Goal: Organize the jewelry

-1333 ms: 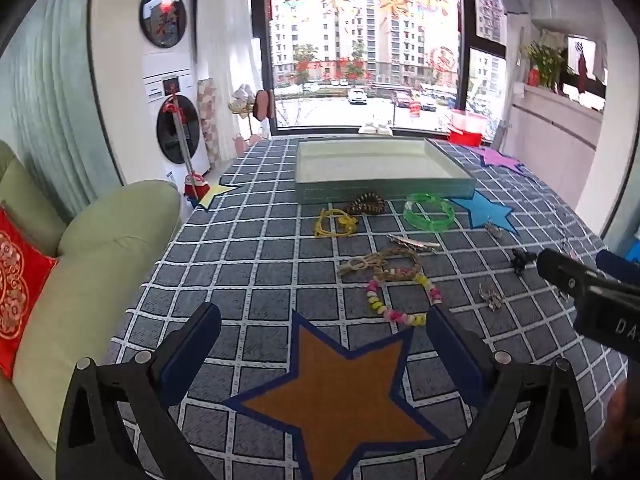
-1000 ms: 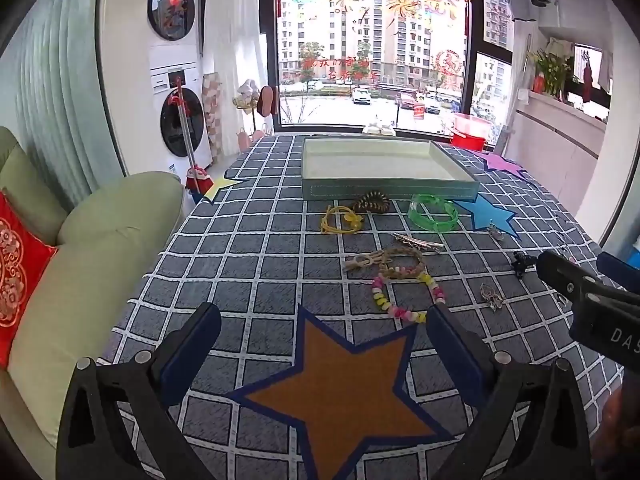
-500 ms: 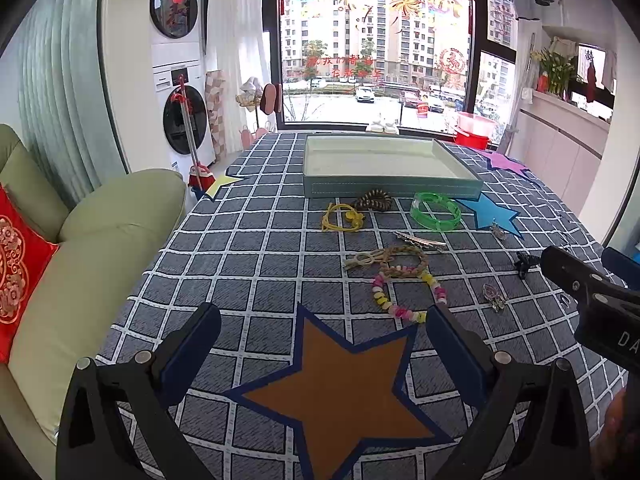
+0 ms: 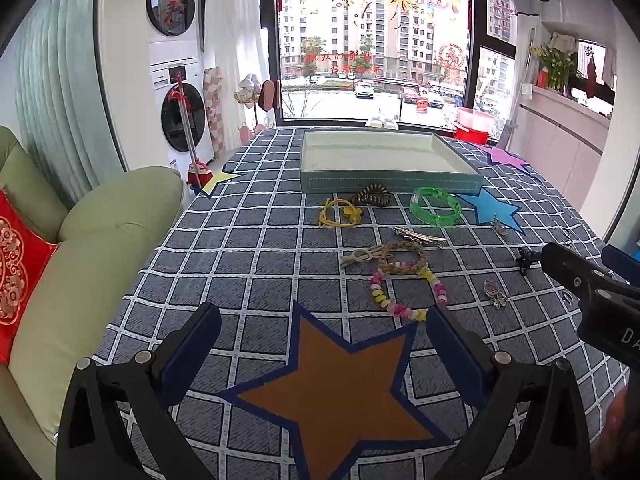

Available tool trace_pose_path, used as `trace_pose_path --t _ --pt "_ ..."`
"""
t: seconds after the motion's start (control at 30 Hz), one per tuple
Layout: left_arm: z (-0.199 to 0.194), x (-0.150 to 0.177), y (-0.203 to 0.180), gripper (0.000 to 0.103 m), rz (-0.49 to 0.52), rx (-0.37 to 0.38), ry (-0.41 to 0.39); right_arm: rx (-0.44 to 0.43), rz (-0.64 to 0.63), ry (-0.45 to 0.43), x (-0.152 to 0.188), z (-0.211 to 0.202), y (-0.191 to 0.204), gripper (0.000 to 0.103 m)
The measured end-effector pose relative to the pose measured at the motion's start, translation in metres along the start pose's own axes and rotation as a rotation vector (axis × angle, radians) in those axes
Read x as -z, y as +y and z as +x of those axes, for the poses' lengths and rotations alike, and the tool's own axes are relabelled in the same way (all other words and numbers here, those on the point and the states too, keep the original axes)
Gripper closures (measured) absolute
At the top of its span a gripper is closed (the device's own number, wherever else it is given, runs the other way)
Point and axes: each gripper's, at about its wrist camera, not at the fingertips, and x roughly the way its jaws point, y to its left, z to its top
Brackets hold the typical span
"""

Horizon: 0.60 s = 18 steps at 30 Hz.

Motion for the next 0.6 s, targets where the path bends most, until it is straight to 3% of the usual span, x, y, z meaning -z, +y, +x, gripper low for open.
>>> trace_pose_path --t 0.6 --pt "0.0031 -0.0002 0.0003 0.000 -0.005 -0.003 0.000 -0.006 0.000 -0.002 -0.0026 0.0031 0.0023 0.000"
